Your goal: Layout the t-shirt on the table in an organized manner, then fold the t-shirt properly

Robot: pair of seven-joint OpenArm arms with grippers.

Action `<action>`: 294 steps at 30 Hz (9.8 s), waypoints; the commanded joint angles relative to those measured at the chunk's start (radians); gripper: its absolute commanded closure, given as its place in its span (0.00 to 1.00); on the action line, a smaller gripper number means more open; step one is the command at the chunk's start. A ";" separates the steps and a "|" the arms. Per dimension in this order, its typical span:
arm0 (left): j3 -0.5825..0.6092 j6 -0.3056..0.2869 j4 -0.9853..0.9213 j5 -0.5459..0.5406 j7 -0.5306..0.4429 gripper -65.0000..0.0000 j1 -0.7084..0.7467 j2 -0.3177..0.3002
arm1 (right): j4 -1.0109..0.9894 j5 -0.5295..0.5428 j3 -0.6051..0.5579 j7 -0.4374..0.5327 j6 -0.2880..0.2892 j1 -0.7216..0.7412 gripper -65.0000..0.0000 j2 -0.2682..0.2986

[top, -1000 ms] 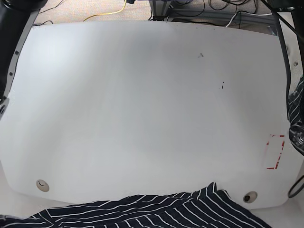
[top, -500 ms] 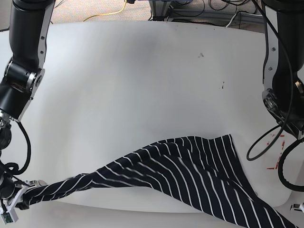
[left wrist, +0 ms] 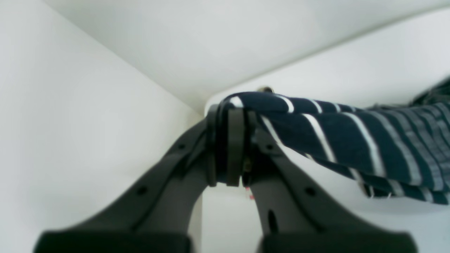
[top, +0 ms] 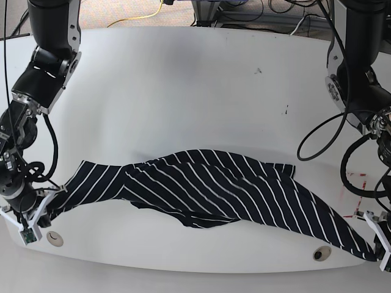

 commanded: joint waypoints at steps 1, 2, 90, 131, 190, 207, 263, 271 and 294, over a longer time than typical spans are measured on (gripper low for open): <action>-0.032 0.002 0.030 -0.006 0.002 1.00 0.023 -0.012 | 0.047 -0.006 0.027 0.007 -0.003 -0.034 1.00 0.003; -0.046 0.002 0.033 -0.006 0.005 1.00 0.040 -0.012 | 0.057 -0.005 0.035 0.007 -0.003 -0.052 1.00 0.000; -0.269 0.002 0.029 0.056 -0.049 1.00 0.646 -0.133 | 0.176 -0.008 0.260 0.013 -0.003 -0.632 1.00 -0.149; -0.140 0.002 -0.396 0.148 -0.291 1.00 0.100 -0.105 | 0.205 -0.005 0.262 0.013 0.004 -0.632 1.00 -0.212; -0.025 0.002 -0.208 0.148 -0.107 1.00 -0.390 -0.113 | 0.207 0.000 0.262 0.011 -0.003 -0.529 1.00 -0.169; -0.009 0.002 -0.198 0.145 -0.036 1.00 -0.401 -0.162 | 0.296 0.001 0.349 0.007 0.005 -0.480 1.00 -0.129; -0.034 0.002 -0.185 0.145 -0.024 1.00 -0.433 0.008 | 0.274 -0.006 0.239 -0.105 0.014 0.164 1.00 0.184; -0.068 0.002 -0.205 0.146 -0.119 1.00 -0.295 0.008 | 0.202 -0.008 0.225 -0.095 0.014 0.141 1.00 0.149; -0.071 0.002 -0.481 0.146 -0.474 1.00 -0.086 0.002 | -0.227 -0.008 0.133 0.241 -0.012 0.132 1.00 0.058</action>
